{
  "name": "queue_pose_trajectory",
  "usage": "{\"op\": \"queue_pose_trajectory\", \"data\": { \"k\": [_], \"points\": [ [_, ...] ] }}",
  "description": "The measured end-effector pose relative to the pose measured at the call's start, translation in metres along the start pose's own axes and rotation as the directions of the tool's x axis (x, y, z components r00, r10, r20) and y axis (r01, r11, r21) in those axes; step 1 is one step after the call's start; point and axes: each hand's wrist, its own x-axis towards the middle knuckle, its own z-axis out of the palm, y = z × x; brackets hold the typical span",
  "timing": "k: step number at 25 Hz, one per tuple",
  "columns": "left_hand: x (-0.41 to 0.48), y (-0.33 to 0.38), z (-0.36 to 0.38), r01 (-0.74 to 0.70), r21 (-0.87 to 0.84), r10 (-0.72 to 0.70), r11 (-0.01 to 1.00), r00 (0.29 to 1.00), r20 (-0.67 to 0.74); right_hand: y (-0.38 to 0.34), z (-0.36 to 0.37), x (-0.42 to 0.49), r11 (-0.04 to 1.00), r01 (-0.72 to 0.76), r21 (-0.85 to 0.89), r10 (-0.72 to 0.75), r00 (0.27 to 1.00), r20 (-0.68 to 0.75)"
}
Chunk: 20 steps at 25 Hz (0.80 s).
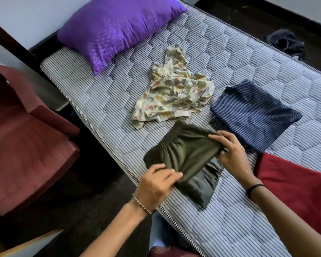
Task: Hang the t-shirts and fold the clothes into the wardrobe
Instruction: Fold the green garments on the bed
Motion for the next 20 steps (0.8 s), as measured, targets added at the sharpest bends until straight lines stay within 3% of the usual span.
{"op": "queue_pose_trajectory", "data": {
  "k": [3,6,8,11,15,18,20],
  "points": [
    [-0.028,0.01,0.067,-0.07,-0.022,0.073,0.997,0.966,0.248,0.052,0.023,-0.024,0.954,-0.259,0.153,0.234,0.958,0.165],
    [-0.039,0.016,0.097,-0.1,-0.03,0.104,0.995,0.911,0.399,0.072,0.039,-0.037,0.751,-0.453,0.481,0.409,0.89,0.2],
    [-0.033,0.018,0.098,-0.096,-0.02,0.096,0.995,0.916,0.391,0.072,0.044,-0.034,0.692,-0.458,0.558,0.466,0.874,0.139],
    [-0.026,0.018,0.087,-0.13,0.001,0.124,0.992,0.946,0.301,0.06,0.044,-0.025,0.761,-0.369,0.534,0.432,0.902,0.008],
    [-0.019,0.027,0.088,-0.223,-0.058,0.23,0.973,0.953,0.198,0.05,0.031,-0.011,0.595,-0.235,0.768,0.408,0.912,-0.037],
    [-0.022,0.037,0.109,-0.258,-0.058,0.259,0.964,0.879,0.4,0.067,0.028,-0.017,0.592,-0.305,0.746,0.453,0.891,0.005],
    [-0.023,0.039,0.116,-0.254,-0.079,0.258,0.964,0.818,0.515,0.076,0.026,-0.026,0.696,-0.347,0.628,0.45,0.893,-0.006]
  ]
}}
